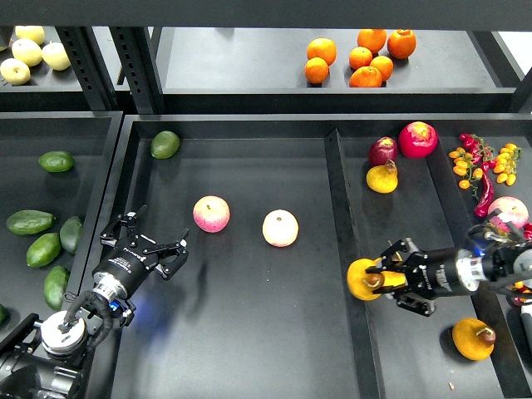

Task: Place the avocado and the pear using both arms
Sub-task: 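Carry the pear farther into the bin and lower it beside the pears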

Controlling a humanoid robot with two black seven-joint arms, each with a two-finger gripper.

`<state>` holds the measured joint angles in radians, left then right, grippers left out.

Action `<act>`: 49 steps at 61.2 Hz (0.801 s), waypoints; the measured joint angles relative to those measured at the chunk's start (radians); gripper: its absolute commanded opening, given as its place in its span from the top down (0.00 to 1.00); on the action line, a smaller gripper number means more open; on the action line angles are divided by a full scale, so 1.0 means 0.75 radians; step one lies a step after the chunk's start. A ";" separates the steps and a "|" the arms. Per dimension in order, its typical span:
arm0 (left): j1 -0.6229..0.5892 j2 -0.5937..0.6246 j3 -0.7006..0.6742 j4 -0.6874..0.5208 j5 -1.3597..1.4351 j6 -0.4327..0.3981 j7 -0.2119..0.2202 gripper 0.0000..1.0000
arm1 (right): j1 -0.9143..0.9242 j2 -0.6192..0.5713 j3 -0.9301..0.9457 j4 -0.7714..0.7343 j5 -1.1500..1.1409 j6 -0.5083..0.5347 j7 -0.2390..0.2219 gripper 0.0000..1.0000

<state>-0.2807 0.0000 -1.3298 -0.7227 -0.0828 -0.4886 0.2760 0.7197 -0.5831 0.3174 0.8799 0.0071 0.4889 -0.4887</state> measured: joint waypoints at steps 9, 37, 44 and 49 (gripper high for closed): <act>0.000 0.000 0.000 0.000 0.000 0.000 0.000 0.01 | -0.009 -0.037 -0.012 0.001 0.009 0.000 0.000 0.95; 0.000 0.000 0.000 0.000 0.000 0.000 0.000 0.01 | -0.108 -0.065 -0.050 -0.045 0.054 0.000 0.000 0.92; 0.000 0.000 0.000 0.000 0.000 0.000 0.000 0.01 | -0.145 -0.063 -0.051 -0.070 0.047 0.000 0.000 0.92; 0.000 0.000 0.001 0.000 0.000 0.000 0.000 0.01 | -0.166 -0.059 -0.050 -0.084 0.045 0.000 0.000 0.91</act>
<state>-0.2807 0.0000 -1.3293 -0.7227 -0.0828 -0.4886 0.2761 0.5951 -0.6270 0.2796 0.8170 0.0405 0.4886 -0.4887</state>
